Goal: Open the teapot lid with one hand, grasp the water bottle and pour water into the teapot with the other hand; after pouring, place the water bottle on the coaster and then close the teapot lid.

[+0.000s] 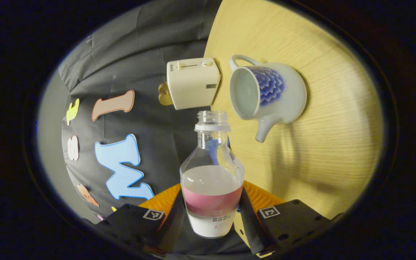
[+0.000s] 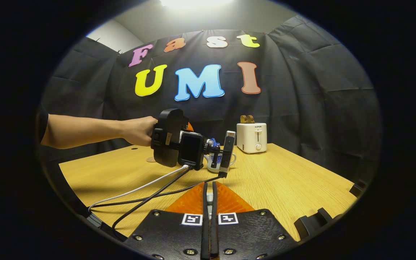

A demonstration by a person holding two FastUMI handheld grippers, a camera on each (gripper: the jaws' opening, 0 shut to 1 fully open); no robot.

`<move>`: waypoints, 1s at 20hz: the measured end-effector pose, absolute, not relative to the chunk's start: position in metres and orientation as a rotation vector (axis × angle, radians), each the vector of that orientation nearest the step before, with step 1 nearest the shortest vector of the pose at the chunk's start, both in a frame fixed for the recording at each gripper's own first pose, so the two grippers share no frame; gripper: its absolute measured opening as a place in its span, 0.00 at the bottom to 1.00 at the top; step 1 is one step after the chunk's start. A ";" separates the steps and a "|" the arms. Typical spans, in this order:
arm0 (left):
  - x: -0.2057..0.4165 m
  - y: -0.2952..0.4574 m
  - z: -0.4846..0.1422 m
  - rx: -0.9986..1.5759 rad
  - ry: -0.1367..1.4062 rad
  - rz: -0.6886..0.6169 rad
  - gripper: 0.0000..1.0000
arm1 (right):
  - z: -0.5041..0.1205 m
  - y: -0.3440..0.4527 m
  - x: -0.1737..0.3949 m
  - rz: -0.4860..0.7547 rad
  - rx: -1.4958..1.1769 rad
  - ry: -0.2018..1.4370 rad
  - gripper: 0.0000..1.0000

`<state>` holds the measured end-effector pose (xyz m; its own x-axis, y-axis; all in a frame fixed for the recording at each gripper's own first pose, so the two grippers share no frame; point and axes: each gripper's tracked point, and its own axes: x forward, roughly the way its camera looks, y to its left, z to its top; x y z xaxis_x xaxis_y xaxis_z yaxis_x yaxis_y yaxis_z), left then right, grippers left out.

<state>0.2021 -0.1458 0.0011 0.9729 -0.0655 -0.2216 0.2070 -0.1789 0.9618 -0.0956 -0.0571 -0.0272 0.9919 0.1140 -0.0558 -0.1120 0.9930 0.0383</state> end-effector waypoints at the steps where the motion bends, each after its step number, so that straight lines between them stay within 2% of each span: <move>1: 0.202 -0.145 0.002 1.755 0.102 -0.238 0.87 | -0.028 -0.057 -0.095 0.112 0.036 0.060 0.01; 20: 0.209 -0.150 0.008 1.911 0.116 -0.258 0.87 | -0.028 -0.062 -0.096 0.107 0.045 0.064 0.02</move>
<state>0.2091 -0.1496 0.0081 0.9710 -0.0443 -0.2348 0.2052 -0.3487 0.9145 -0.0958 -0.0625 -0.0283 0.9923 0.1078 -0.0617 -0.1050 0.9933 0.0481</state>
